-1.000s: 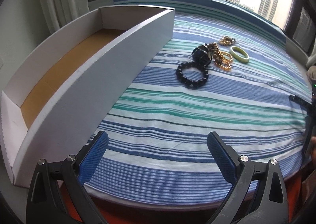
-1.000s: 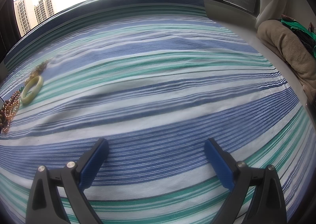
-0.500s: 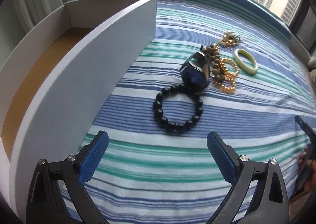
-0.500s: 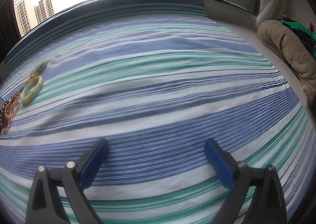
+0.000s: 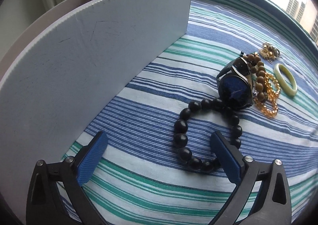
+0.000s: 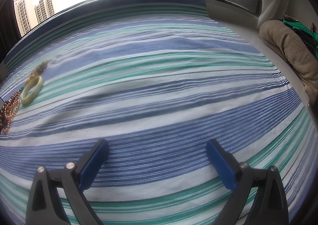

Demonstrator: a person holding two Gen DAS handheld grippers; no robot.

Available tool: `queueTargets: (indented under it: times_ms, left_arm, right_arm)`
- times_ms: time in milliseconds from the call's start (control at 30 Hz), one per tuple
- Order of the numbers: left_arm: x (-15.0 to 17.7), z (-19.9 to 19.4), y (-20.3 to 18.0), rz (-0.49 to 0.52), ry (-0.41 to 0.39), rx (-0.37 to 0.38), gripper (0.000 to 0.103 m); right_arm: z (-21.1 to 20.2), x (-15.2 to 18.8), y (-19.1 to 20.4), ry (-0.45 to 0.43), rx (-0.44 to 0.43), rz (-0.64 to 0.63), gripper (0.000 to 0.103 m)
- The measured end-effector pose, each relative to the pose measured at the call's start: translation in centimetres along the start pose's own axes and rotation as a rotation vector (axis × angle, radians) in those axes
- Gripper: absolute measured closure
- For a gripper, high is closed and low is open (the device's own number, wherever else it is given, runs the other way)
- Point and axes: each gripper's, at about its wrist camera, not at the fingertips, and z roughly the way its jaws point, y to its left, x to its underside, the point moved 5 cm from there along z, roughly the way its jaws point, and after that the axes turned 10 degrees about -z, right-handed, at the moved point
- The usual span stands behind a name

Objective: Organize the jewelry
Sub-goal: 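Lower the left tool onto the black bead bracelet and grasp it, then grasp the black watch with the right tool while the left tool carries the bracelet toward the box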

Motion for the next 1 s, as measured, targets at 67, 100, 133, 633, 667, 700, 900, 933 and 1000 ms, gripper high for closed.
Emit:
queueTargets:
  times_ms: [67,100,133,633,667,700,900,933,1000]
  left_arm:
    - [0.0,-0.1,0.0,0.011,0.016,0.0,0.001]
    - [0.0,-0.1,0.1,0.012,0.033,0.003,0.001]
    - [0.0,-0.1,0.1,0.02,0.047,0.007,0.002]
    - [2.1,-5.1,2.2,0.019,0.118,0.322,0.093]
    - [2.4,-5.6,3.0,0.008,0.119,0.336,0.093]
    - [2.6,-6.0,3.7,-0.005,0.12,0.35,0.093]
    - [2.9,-8.3,6.5,-0.072,0.112,0.403,0.093]
    - [3.0,-8.8,6.9,-0.081,0.107,0.41,0.093]
    - [3.0,-9.5,7.7,-0.097,0.106,0.424,0.093]
  right_arm:
    - [0.0,0.0,0.0,0.0,0.001,0.0,0.001]
    - [0.0,0.0,0.1,0.0,0.0,0.0,0.001]
    - [0.0,0.0,0.1,0.0,0.0,0.0,0.001]
    - [-2.6,0.0,2.8,0.01,-0.158,-0.044,0.023]
    - [-3.7,-0.5,4.3,-0.001,-0.225,-0.058,0.023]
    - [-4.8,-1.1,6.3,-0.01,-0.3,-0.076,0.024]
    - [-9.3,-5.2,23.9,0.019,-0.715,-0.356,0.061]
    - [-9.7,-5.7,27.0,0.021,-0.738,-0.421,0.062]
    - [-10.1,-6.7,32.5,0.022,-0.762,-0.539,0.066]
